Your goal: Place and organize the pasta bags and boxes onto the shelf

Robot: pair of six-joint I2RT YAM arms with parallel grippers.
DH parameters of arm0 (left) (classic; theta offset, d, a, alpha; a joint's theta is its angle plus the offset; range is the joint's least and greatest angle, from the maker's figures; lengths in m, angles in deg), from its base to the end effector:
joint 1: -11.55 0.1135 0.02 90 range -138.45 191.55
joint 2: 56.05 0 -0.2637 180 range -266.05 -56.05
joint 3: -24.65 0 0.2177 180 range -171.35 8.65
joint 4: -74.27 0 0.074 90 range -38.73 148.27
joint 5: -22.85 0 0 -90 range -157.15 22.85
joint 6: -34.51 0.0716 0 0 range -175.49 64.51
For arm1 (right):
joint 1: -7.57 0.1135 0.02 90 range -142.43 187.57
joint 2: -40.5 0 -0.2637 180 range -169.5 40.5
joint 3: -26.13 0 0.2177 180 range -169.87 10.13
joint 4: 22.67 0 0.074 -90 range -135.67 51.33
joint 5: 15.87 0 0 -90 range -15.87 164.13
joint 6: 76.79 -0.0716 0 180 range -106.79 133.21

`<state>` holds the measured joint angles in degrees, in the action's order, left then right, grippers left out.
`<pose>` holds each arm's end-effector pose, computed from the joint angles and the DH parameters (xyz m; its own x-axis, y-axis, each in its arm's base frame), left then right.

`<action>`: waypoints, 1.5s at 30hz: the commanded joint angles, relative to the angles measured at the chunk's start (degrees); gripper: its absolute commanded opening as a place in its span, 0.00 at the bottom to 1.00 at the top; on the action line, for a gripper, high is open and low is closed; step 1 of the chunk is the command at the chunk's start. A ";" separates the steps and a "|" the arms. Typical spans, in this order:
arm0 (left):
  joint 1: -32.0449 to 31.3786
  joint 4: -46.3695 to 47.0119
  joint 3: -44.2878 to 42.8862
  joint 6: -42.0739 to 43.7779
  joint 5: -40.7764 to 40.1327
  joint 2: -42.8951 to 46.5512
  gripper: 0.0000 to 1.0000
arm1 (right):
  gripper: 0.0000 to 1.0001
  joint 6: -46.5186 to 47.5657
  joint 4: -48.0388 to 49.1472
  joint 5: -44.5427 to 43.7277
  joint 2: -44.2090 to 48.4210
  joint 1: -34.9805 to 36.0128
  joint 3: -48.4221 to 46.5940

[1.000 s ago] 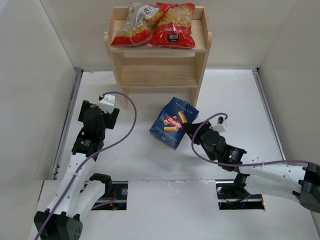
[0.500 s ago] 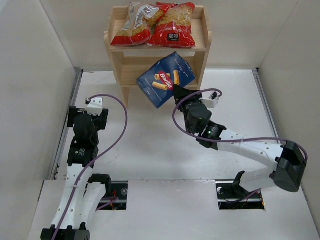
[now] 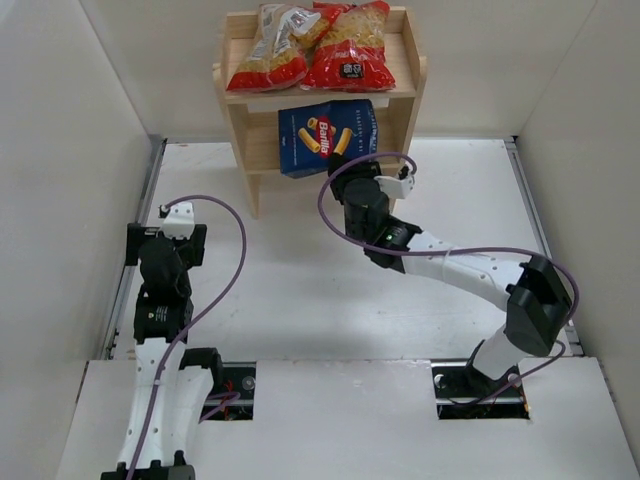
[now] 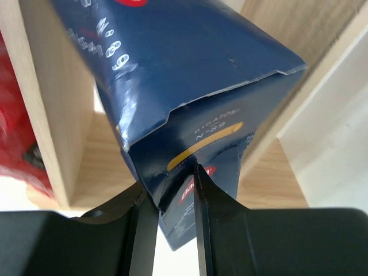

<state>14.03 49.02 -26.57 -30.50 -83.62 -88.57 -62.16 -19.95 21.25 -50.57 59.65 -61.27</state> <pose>0.1446 0.0266 0.3088 -0.2397 0.3951 -0.8868 -0.2445 0.8594 0.4490 0.2659 0.2484 0.3613 0.0109 0.9641 -0.2653 0.0134 0.2652 0.9641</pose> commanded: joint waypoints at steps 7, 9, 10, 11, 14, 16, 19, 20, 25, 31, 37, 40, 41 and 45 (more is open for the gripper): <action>0.90 2.22 1.21 -0.47 1.35 0.52 1.00 | 0.00 -14.01 6.77 4.01 -3.50 -5.01 -11.30; 0.99 2.23 1.21 -0.38 1.35 0.43 1.00 | 0.00 -13.40 5.98 5.50 -5.51 -5.97 -13.58; 1.17 2.31 1.30 -0.38 1.35 0.43 1.00 | 0.00 -13.40 5.80 6.12 -6.74 -6.24 -14.81; 1.26 2.31 1.30 -0.38 1.35 0.35 1.00 | 0.00 -13.40 5.71 6.73 -8.06 -6.41 -16.30; 1.69 2.49 1.30 -0.38 1.35 0.08 1.00 | 0.00 -13.66 5.19 8.23 -11.66 -6.33 -20.09; 1.96 2.49 1.30 -0.38 1.35 -0.01 1.00 | 0.00 -14.71 4.05 8.24 -12.99 -6.33 -21.33; 2.40 2.49 1.38 -0.38 1.35 0.08 1.00 | 0.06 -17.78 1.33 7.10 -13.43 -6.33 -21.59; 2.49 2.40 1.56 -0.38 1.35 0.17 1.00 | 0.09 -18.75 0.97 6.74 -13.44 -6.33 -21.42; 2.75 1.79 1.65 -0.38 1.35 0.43 1.00 | 0.45 -18.41 4.03 4.63 -13.52 -6.33 -21.24; 3.28 1.26 1.21 -0.21 1.35 1.48 1.00 | 1.00 -8.40 7.74 10.95 -4.67 -5.71 -11.16; 3.81 1.08 1.91 -0.21 1.27 2.80 1.00 | 1.00 10.02 1.08 23.50 16.93 -3.61 12.47; 3.98 1.08 2.44 -0.21 1.18 2.72 1.00 | 1.00 26.46 -19.68 26.52 28.37 -1.33 19.09; 3.98 1.08 2.53 -0.21 1.18 2.54 1.00 | 1.00 28.94 -27.87 25.56 30.31 -0.71 19.54; 3.63 2.31 2.53 -0.38 1.26 0.27 1.00 | 1.00 29.75 -67.07 23.62 35.95 -9.45 17.70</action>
<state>17.65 48.97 -24.58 -30.50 -82.46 -86.95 -40.65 -53.37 45.05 -16.10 56.83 -43.04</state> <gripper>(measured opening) 0.997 0.999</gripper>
